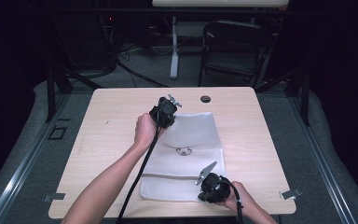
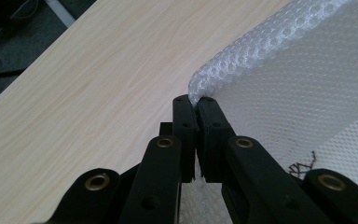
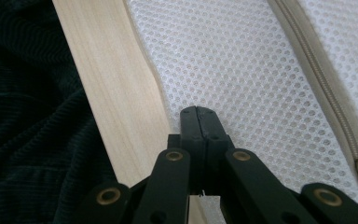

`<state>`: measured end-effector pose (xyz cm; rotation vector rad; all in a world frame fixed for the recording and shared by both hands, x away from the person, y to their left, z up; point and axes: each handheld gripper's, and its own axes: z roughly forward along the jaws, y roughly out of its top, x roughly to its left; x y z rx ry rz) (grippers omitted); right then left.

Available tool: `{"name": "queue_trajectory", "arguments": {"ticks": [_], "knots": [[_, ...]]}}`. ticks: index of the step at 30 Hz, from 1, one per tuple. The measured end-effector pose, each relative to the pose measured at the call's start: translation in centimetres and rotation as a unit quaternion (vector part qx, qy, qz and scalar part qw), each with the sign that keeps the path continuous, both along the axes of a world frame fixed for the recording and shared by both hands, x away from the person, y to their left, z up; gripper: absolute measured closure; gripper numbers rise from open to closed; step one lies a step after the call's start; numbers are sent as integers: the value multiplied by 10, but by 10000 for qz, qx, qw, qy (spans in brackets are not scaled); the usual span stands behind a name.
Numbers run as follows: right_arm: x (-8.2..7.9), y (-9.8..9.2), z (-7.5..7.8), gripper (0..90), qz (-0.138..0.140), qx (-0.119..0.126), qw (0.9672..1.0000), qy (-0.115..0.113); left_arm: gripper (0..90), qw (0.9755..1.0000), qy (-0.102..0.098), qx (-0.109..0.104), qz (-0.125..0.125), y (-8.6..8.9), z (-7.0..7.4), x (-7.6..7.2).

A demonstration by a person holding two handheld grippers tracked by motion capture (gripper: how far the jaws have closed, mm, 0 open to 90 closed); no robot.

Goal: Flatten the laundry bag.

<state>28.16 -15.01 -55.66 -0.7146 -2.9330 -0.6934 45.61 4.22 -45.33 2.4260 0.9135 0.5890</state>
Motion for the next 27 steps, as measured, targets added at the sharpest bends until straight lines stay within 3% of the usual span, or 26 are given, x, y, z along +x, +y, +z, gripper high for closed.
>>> {"name": "queue_trajectory", "arguments": {"ticks": [1,2,4,7,11,12,15,22,23,25,26,27], "knots": [[-1,0,-2,900,-77,112,9999,55,869,10000,-22,20,40,0,-2,3],[0,0,1,900,14,-57,10000,17,869,9999,-58,65,76,0,-4,5],[0,0,2,900,43,-120,9999,-7,869,9998,-107,157,108,0,-7,10],[0,0,3,900,69,-197,9998,-30,868,9997,-115,70,184,0,-11,15],[0,0,1,900,8,-100,9999,-17,868,9996,-95,-33,273,-2,-17,21],[-1,0,-1,900,-82,52,9999,26,867,9995,-97,-83,293,-3,-19,23],[1,-1,2,900,32,-117,9999,0,865,9993,-112,-178,324,-6,-21,27],[1,-1,2,900,32,-167,9999,-34,858,9988,-130,-248,405,-14,-31,36],[2,-1,2,900,46,-163,9999,-30,857,9988,-140,-234,397,-14,-32,38],[0,0,-3,900,-147,175,9997,79,853,9987,-100,-273,428,-16,-34,41],[1,-1,-1,900,-67,30,10000,56,853,9987,-88,-246,427,-16,-35,43],[1,-1,-1,900,-96,74,9999,57,851,9987,-93,-256,441,-17,-36,44]]}}
